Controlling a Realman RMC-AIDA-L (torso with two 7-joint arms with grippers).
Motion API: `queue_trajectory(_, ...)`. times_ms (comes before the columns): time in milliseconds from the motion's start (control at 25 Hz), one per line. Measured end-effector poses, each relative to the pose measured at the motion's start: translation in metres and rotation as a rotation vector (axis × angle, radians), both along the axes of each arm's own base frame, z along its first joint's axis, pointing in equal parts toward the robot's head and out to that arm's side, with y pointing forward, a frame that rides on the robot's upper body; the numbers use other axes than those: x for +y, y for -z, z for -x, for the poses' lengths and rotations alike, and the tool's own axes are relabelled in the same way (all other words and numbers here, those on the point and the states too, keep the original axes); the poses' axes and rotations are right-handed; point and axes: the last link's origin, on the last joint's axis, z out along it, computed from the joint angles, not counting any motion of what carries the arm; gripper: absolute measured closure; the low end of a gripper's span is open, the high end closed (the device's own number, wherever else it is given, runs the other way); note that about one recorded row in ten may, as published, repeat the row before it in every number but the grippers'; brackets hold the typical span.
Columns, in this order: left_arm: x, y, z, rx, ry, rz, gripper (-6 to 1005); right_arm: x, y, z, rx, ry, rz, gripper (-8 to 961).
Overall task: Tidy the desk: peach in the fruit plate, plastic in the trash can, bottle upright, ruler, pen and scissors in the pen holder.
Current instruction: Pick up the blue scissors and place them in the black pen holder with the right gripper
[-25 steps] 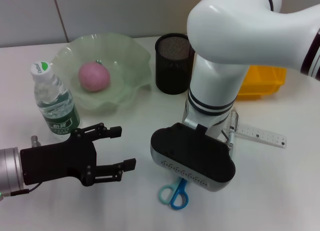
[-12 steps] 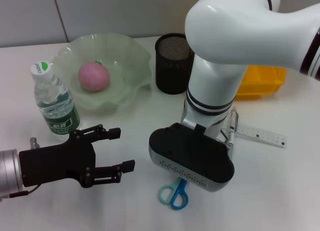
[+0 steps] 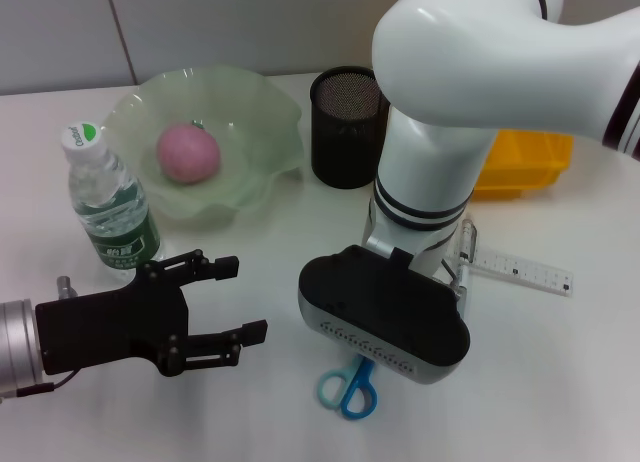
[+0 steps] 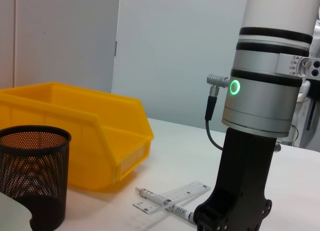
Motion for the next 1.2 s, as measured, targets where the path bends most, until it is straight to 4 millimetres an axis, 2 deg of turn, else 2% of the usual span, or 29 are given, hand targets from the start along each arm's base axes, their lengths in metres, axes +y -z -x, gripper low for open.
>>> queue_trajectory(1200, 0.0007, -0.0011, 0.0006, 0.003, -0.002, -0.007, 158, -0.0009, 0.0008, 0.0008, 0.000, 0.002, 0.009, 638)
